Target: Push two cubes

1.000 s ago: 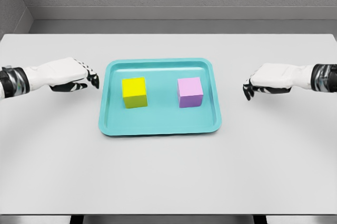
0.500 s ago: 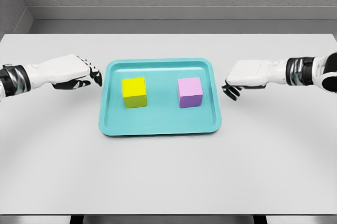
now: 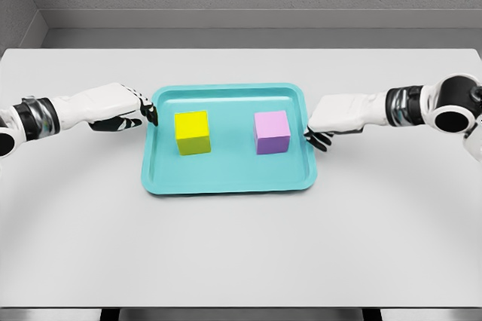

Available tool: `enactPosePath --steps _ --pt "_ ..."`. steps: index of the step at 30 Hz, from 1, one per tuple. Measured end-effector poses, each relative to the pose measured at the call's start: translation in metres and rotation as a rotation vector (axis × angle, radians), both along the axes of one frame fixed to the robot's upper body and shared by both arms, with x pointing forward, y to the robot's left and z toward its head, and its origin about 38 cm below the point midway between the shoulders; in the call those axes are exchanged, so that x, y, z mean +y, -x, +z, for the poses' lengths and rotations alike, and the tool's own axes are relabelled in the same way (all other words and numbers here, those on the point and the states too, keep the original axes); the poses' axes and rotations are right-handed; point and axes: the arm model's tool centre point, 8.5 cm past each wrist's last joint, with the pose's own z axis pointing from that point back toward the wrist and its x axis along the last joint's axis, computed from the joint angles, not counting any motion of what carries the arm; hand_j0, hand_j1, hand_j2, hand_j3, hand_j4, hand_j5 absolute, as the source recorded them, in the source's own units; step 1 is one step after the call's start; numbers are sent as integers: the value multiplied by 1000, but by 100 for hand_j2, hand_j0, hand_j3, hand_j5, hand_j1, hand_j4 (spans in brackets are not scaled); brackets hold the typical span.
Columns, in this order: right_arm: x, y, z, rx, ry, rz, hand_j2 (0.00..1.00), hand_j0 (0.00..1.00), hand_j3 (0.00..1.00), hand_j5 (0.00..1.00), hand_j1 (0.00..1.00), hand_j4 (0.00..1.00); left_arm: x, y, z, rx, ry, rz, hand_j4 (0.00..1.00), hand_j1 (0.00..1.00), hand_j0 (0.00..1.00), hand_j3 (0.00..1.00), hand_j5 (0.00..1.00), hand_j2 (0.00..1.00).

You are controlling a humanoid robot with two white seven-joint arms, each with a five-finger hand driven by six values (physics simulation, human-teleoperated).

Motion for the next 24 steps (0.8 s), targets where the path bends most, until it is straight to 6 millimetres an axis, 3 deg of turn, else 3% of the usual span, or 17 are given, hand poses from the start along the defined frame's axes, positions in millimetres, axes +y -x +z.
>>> enactPosePath --steps 16,24 --pt "9 -13 -10 23 22 -10 16 16 16 16 16 16 -10 10 11 -26 25 -45 51 51 51 51 51 51" --pt "16 -13 -9 20 17 1 16 16 16 16 16 16 -5 17 -5 10 21 -36 51 51 51 51 51 51"
